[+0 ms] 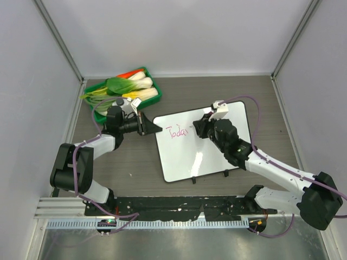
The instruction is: Write a sentence on the whiteboard
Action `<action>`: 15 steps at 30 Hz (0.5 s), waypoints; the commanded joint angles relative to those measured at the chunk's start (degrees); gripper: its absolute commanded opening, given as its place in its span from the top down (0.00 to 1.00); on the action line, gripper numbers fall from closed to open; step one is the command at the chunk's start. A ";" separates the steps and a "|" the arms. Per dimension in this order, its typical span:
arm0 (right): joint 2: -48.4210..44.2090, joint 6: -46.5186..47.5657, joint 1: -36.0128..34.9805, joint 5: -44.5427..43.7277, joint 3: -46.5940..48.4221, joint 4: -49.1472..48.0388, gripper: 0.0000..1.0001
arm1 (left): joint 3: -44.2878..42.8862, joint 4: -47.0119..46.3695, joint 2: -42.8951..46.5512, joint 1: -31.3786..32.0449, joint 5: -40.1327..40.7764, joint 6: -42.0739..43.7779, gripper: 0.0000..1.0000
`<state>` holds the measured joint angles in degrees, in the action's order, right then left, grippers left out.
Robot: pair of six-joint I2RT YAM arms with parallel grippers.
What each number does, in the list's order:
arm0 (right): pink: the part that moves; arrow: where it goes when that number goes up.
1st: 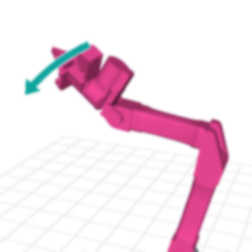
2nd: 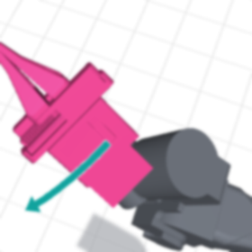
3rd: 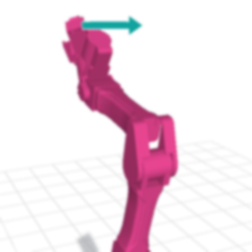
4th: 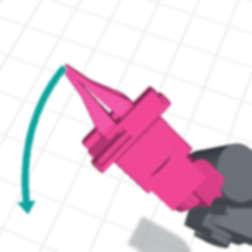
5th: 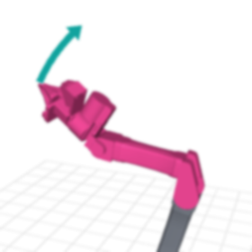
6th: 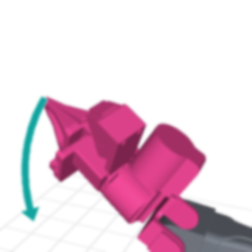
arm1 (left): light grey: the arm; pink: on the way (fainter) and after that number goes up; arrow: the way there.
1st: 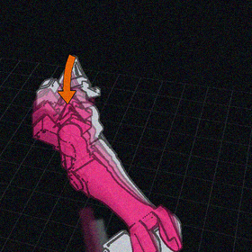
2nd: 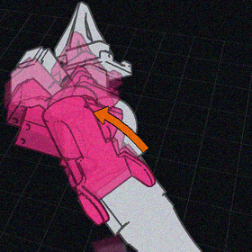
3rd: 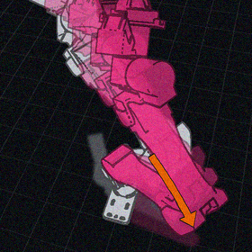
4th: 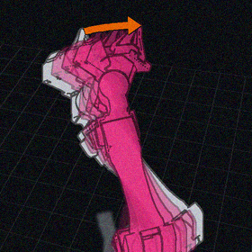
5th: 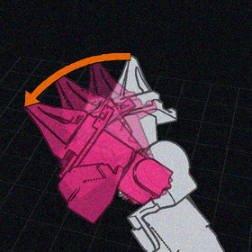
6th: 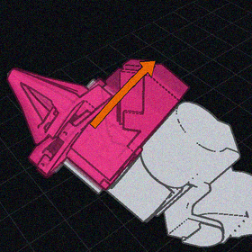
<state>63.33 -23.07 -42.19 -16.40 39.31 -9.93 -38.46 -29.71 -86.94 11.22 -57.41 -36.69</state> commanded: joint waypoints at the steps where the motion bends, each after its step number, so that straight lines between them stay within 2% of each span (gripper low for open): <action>1: -2.51 -1.10 0.18 1.28 -0.29 -2.28 0.99 | -0.04 3.08 -0.60 1.78 1.60 8.12 1.00; 15: -1.28 -0.92 0.27 1.20 -1.34 -2.63 0.99 | -0.04 3.17 -0.69 1.78 1.60 8.21 1.00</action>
<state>62.13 -23.33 -42.13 -14.24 38.63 -9.89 -38.57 -29.71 -86.94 11.27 -57.52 -36.56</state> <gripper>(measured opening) 0.199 0.198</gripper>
